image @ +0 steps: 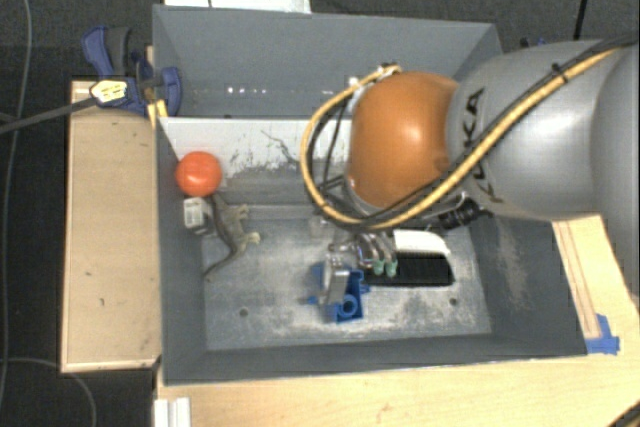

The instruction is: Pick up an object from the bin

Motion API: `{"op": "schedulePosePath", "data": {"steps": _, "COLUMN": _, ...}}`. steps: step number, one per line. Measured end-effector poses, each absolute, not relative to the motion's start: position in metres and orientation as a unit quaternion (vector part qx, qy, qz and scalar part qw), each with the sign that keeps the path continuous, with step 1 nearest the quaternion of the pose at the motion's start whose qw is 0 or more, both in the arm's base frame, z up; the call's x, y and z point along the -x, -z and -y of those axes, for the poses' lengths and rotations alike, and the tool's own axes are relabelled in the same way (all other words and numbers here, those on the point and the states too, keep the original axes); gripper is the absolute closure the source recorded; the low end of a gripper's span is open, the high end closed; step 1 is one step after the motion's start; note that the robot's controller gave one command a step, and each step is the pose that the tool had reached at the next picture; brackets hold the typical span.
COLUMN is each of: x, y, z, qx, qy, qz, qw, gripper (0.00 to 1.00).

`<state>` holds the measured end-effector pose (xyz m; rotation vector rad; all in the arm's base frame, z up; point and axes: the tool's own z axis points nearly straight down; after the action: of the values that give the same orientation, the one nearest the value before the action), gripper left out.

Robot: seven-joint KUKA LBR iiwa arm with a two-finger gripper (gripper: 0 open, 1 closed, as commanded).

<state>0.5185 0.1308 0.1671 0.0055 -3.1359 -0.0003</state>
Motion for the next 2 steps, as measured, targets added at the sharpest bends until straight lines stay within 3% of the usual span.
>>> {"op": "schedulePosePath", "data": {"steps": 1, "x": -0.521, "y": -0.171, "z": -0.13, "qx": 0.0, "qy": 0.001, "qz": 1.0, "qw": -0.001, "gripper": 0.0}}
{"op": "schedulePosePath", "data": {"steps": 2, "x": -0.517, "y": -0.137, "z": -0.099, "qx": -0.033, "qy": 0.001, "qz": 0.999, "qw": -0.001, "gripper": 0.0}}
